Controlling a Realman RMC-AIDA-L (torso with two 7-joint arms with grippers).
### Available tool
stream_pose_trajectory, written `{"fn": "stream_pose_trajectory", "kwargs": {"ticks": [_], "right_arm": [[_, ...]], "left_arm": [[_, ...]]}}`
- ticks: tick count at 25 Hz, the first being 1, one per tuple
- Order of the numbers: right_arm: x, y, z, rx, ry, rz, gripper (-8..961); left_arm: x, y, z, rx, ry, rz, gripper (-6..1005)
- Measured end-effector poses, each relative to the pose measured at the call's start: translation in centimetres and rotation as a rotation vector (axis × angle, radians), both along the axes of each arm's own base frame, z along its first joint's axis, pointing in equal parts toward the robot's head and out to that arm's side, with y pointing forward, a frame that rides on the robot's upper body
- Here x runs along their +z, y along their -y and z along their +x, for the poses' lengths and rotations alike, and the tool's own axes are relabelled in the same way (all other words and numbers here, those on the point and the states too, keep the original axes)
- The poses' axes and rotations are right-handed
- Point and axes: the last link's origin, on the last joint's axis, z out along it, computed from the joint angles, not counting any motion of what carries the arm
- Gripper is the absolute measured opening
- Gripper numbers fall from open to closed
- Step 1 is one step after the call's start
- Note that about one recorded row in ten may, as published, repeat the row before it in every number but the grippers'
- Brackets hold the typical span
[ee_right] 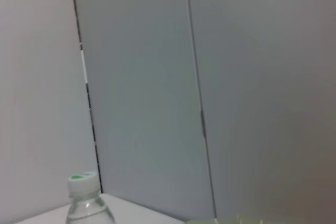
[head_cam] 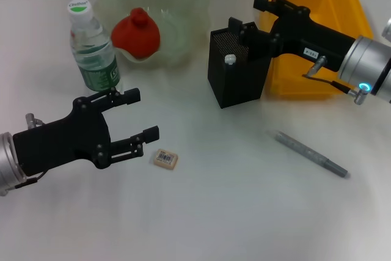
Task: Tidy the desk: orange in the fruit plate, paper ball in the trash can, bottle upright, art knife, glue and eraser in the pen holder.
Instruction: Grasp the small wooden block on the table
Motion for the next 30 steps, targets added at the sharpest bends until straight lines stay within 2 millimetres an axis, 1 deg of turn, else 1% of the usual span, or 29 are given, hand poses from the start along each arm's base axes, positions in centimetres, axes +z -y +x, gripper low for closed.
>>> {"fn": "stream_pose_trajectory", "kwargs": {"ticks": [6,10,15,19,22,27,28,29,30], "right_arm": [[0.4,0.3,-0.1,0.019,-0.024,0.005,818],[0.7,0.4,-0.2,0.034,-0.038,0.005,817],[1.6,1.2,-0.4,0.081,-0.066,0.006,818],[2.7,2.5,-0.2,0.141,-0.091,-0.011,818],[3.2,4.4,0.1,0.219,-0.085,-0.058,818],[3.7,7.3,1.2,0.288,-0.037,-0.183,817],[3.8,7.7,1.5,0.288,-0.028,-0.204,817],[4.0,8.6,2.2,0.287,-0.011,-0.246,817],[4.0,8.6,2.2,0.287,-0.011,-0.246,817]], "left_arm": [[0.0,0.2,0.0,-0.003,0.005,-0.004,780],[0.2,0.3,0.0,-0.008,0.007,-0.014,780],[0.3,0.4,0.0,-0.012,0.009,-0.018,780],[0.4,0.5,0.0,-0.020,0.011,-0.023,780],[0.4,0.5,0.0,-0.023,0.010,-0.026,780],[0.7,0.5,0.1,-0.033,0.015,-0.039,780],[0.8,0.5,0.1,-0.034,0.017,-0.041,780],[0.8,0.5,0.1,-0.035,0.018,-0.044,780],[0.9,0.5,0.2,-0.036,0.018,-0.047,780]]}}
